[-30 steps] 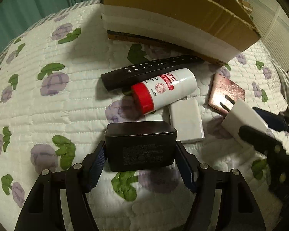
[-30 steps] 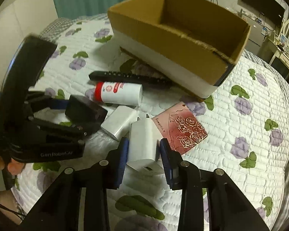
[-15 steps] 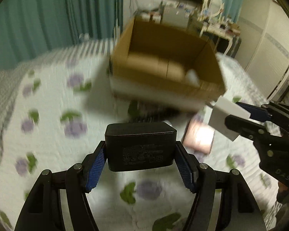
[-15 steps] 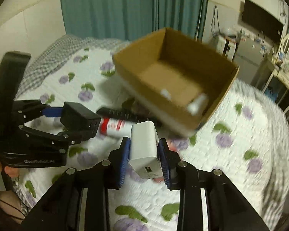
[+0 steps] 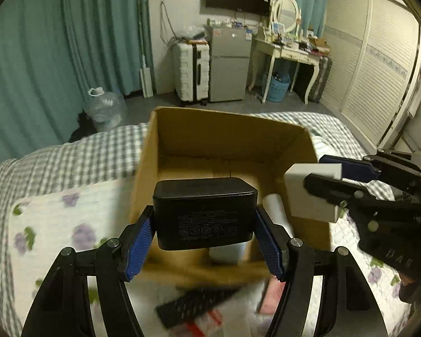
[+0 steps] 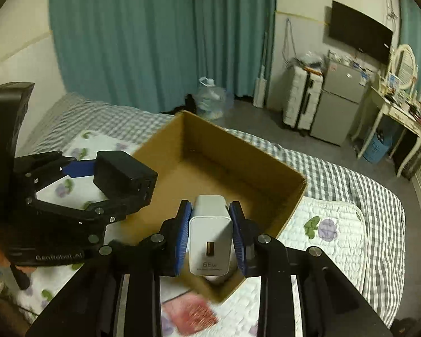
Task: Organize rigid objects
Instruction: 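Carry both chargers over the box and release them inside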
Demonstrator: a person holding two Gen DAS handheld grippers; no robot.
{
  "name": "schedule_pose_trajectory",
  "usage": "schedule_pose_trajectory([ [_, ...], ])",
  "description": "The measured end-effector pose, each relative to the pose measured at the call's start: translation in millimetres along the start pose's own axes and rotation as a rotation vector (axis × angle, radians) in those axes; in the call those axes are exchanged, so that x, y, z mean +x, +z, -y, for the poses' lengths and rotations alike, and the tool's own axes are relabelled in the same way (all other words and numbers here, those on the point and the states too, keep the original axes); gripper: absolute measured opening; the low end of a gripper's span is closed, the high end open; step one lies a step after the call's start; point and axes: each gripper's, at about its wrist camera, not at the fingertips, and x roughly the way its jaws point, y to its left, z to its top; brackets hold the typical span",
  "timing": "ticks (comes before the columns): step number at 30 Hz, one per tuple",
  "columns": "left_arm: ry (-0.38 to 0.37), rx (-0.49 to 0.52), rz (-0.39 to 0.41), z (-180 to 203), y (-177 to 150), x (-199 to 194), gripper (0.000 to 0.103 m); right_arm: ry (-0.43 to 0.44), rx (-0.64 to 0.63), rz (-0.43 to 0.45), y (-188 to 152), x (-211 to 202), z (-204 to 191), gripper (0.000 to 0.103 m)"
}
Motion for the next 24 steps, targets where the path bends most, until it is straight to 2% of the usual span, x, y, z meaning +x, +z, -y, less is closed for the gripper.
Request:
schedule_pose_trajectory([
  [5, 0.011, 0.054, -0.053, 11.2, 5.5, 46.6, 0.07, -0.025, 0.014, -0.049, 8.0, 45.1, 23.4, 0.027],
  [11, 0.031, 0.117, -0.054, 22.0, 4.1, 64.3, 0.071, -0.02, 0.06, -0.037, 11.2, 66.7, 43.8, 0.028],
  [15, 0.073, 0.133, 0.04, 23.7, 7.0, 45.5, 0.072, -0.046, 0.073, -0.044, 10.4, 76.9, 52.3, 0.029],
  [17, 0.078, 0.105, 0.032, 19.5, 11.2, 35.4, 0.072, -0.053, 0.082, -0.027, 11.3, 72.8, 56.6, 0.046],
  [18, 0.078, 0.093, 0.029, 16.8, 9.6, 32.0, 0.072, -0.057, 0.086, -0.017, 10.4, 67.6, 55.7, 0.06],
  [21, 0.08, 0.059, 0.031, 8.3, -0.5, 11.9, 0.072, -0.067, 0.1, 0.039, 7.7, 41.3, 58.0, 0.066],
  [24, 0.105, 0.039, 0.042, 1.3, -17.3, -11.9, 0.072, -0.09, 0.079, 0.073, 3.8, 16.5, 53.0, 0.082],
])
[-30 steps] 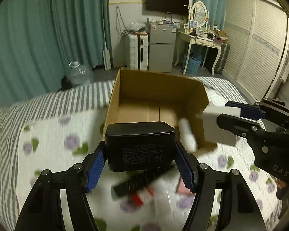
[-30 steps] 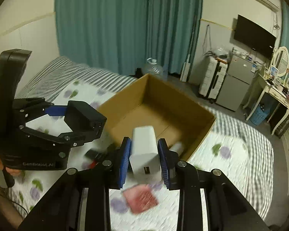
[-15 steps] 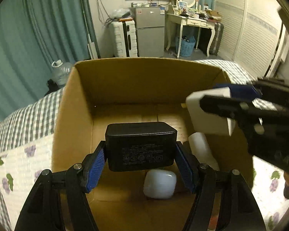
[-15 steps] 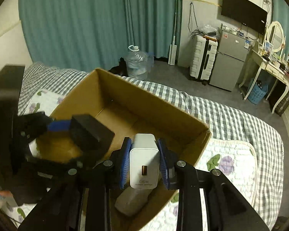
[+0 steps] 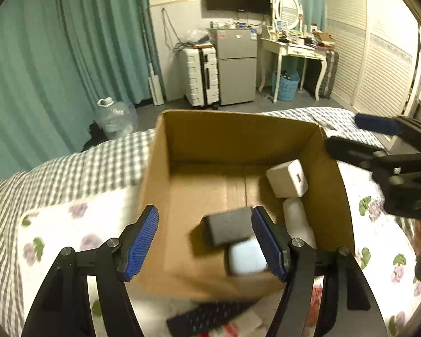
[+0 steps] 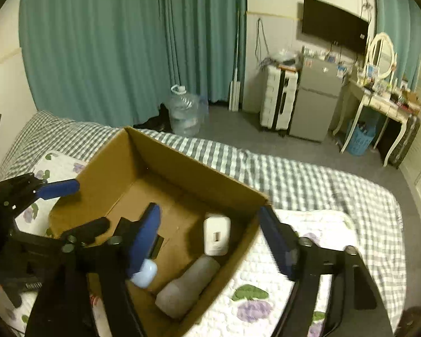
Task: Organize rigid objects
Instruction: 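Carry both chargers over the box and release them inside, then grasp the pink card case with right tool while left tool grasps the white charger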
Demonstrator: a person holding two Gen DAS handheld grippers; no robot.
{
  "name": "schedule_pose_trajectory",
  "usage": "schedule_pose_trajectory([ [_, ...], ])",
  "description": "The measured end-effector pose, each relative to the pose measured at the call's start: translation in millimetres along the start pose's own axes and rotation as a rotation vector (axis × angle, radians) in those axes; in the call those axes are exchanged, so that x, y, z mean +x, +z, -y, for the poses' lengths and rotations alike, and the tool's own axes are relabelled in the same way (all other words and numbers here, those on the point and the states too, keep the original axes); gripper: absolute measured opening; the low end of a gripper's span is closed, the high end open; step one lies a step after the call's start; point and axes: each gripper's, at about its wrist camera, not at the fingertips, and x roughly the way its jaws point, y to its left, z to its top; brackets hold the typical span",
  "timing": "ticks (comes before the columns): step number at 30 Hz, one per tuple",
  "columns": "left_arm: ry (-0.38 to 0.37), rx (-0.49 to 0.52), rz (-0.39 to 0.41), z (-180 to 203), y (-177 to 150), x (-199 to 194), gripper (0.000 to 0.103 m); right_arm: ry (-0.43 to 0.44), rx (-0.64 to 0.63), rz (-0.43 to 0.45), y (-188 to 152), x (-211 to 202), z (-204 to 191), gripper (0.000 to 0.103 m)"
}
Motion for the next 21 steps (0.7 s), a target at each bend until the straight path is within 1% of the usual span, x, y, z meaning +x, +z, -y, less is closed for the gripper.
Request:
schedule_pose_trajectory([
  [2, 0.014, -0.012, 0.01, -5.0, -12.2, -14.7, 0.072, -0.002, -0.007, 0.032, -7.2, -22.1, -2.1, 0.087],
  [4, 0.025, -0.041, 0.024, -10.2, -26.3, -29.4, 0.072, 0.007, -0.017, 0.045, -16.3, -38.5, -5.3, 0.094],
  [7, 0.017, -0.089, 0.016, -15.6, -49.0, -44.3, 0.072, 0.019, -0.053, 0.062, -33.3, -60.4, -15.1, 0.094],
  [9, 0.012, -0.107, 0.01, -13.8, -61.3, -48.6, 0.072, 0.021, -0.088, 0.071, -46.0, -69.2, -22.1, 0.094],
  [10, 0.013, -0.111, 0.007, -12.0, -72.4, -51.5, 0.072, 0.025, -0.108, 0.069, -55.2, -72.9, -26.7, 0.094],
  [13, 0.019, -0.096, -0.008, 1.3, -94.9, -48.9, 0.072, 0.047, -0.127, 0.041, -77.1, -73.1, -32.9, 0.094],
  [15, 0.019, -0.08, -0.044, 11.9, -113.3, -40.9, 0.072, 0.069, -0.132, 0.007, -92.5, -68.7, -36.5, 0.094],
  [18, 0.006, -0.093, -0.095, 24.2, -139.7, -29.3, 0.072, 0.101, -0.155, -0.041, -113.5, -59.3, -40.3, 0.094],
  [21, -0.019, -0.114, -0.154, 31.7, -153.5, -12.6, 0.072, 0.11, -0.184, -0.073, -133.7, -49.3, -43.3, 0.094],
])
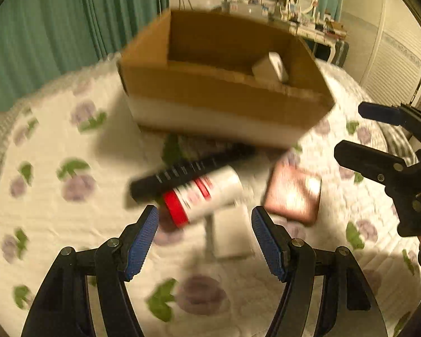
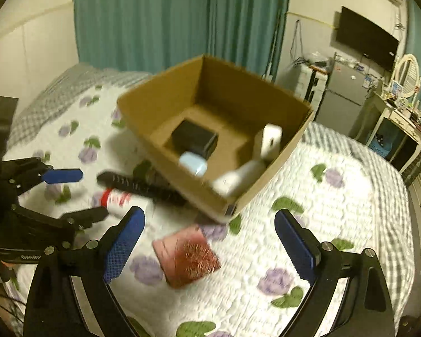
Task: Organize rigid objects
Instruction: 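Grasp the pink card case with right tool while left tool grasps the white charger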
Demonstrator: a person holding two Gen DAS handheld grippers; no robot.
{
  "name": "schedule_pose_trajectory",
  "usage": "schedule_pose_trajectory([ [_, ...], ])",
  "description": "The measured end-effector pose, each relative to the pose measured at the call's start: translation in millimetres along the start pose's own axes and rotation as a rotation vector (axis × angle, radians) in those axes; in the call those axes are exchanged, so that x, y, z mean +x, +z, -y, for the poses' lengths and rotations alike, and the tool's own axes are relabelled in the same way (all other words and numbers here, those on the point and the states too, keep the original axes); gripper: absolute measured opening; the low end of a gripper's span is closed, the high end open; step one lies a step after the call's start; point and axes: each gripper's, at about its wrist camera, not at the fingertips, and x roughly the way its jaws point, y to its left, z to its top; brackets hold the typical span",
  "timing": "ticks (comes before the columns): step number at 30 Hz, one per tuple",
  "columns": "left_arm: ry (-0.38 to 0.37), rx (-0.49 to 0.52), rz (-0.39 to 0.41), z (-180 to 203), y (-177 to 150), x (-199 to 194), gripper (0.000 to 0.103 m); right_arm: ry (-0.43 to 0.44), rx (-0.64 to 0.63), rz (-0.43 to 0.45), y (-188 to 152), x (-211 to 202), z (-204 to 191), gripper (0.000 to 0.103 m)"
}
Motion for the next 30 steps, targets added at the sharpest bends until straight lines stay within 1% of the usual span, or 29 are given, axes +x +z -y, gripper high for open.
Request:
schedule_pose_trajectory([
  [3, -0.026, -0.008, -0.042, 5.9, -8.3, 16.0, 0.069, 0.014, -0.004, -0.03, -11.5, 12.1, 0.2, 0.094],
  [6, -0.036, 0.006, -0.09, 12.0, -9.2, 30.4, 0.069, 0.014, -0.014, -0.051, -20.0, 19.1, 3.8, 0.094],
  [9, -0.057, 0.017, -0.16, 15.3, -10.0, 47.3, 0.069, 0.004, -0.028, -0.069, -27.8, 26.6, 6.0, 0.094],
  [11, -0.067, 0.012, -0.182, 15.3, -10.4, 54.9, 0.069, 0.011, -0.024, -0.083, -30.9, 31.5, 9.1, 0.094],
  [13, -0.08, 0.005, -0.186, 14.0, -9.6, 56.3, 0.068, 0.012, -0.021, -0.093, -32.7, 35.9, 10.8, 0.094],
  [14, -0.09, 0.0, -0.188, 12.9, -9.2, 56.4, 0.066, 0.01, -0.02, -0.097, -33.6, 37.5, 10.8, 0.094],
  [15, -0.098, -0.002, -0.188, 12.5, -9.2, 56.1, 0.046, 0.009, -0.021, -0.102, -34.3, 39.1, 10.8, 0.094],
  [16, -0.118, -0.005, -0.194, 12.4, -9.5, 55.7, 0.042, 0.009, -0.022, -0.108, -35.1, 40.3, 10.8, 0.094],
  [22, -0.105, -0.025, -0.177, 8.8, -13.6, 41.2, 0.041, 0.009, -0.044, -0.128, -36.0, 45.2, 4.0, 0.094],
  [26, -0.083, -0.026, -0.132, 3.4, -14.4, 18.0, 0.04, 0.024, -0.06, -0.153, -35.1, 52.1, -4.0, 0.094],
  [30, -0.066, -0.014, -0.096, -1.1, -14.7, 3.3, 0.04, 0.047, -0.071, -0.19, -33.0, 62.7, -12.6, 0.094],
])
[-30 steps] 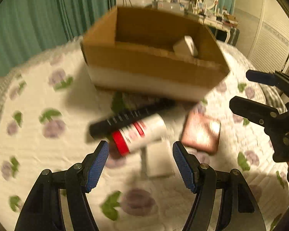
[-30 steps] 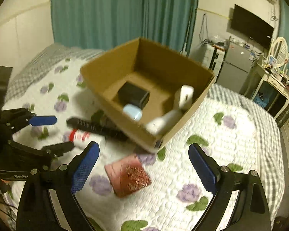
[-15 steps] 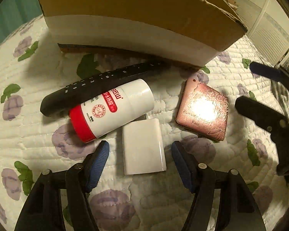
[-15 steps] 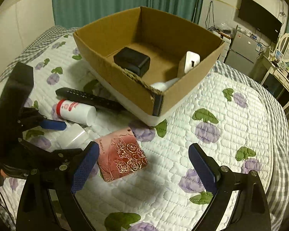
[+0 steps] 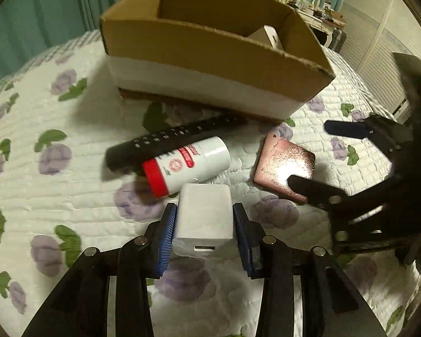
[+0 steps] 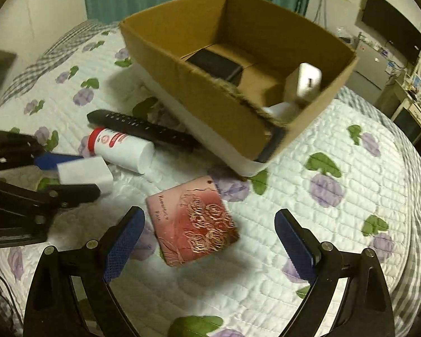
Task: Organize rigid objects
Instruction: 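Grasp the pink card case with right tool while left tool grasps the white charger, then carry the card case and charger over the box and release both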
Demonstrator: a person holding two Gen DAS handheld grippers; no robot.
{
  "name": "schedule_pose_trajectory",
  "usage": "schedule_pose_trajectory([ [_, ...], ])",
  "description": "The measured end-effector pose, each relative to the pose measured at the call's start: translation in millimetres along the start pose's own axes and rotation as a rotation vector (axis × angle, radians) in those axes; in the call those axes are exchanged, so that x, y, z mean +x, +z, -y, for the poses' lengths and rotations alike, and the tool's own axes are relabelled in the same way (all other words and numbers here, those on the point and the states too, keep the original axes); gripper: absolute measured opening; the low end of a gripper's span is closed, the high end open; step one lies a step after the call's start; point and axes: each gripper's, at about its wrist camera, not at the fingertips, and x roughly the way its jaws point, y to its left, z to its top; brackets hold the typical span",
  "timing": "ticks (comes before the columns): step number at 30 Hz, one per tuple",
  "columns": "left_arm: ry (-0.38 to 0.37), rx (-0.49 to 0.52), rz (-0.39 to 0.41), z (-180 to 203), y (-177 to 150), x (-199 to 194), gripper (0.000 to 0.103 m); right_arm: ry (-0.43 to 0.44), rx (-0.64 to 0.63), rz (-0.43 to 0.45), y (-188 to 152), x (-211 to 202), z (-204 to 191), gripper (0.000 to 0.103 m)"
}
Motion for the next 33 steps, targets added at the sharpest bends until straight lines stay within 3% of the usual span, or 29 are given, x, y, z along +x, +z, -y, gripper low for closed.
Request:
schedule_pose_trajectory([
  [7, 0.043, -0.022, 0.046, -17.3, 18.3, -19.0, 0.04, -0.003, -0.094, -0.082, 8.2, 36.1, -14.6, 0.094],
  [11, 0.063, -0.036, 0.047, -27.4, 18.5, -20.0, 0.04, 0.007, -0.086, -0.11, 8.0, 50.2, -12.0, 0.093],
  [13, 0.067, -0.043, 0.047, -30.6, 17.0, -19.9, 0.04, 0.005, -0.088, -0.09, 7.6, 47.5, -13.1, 0.07],
  [18, 0.072, -0.046, 0.044, -29.5, 14.5, -19.7, 0.04, -0.009, -0.075, -0.077, 5.4, 40.5, -12.2, 0.07],
  [27, 0.078, -0.038, 0.13, -12.2, 21.8, -50.3, 0.04, -0.035, -0.007, 0.043, 15.5, -30.6, -16.9, 0.069],
  [33, 0.089, -0.027, 0.242, -9.0, 53.4, -88.7, 0.04, -0.055, -0.003, 0.168, 45.1, -91.8, -20.1, 0.069],
])
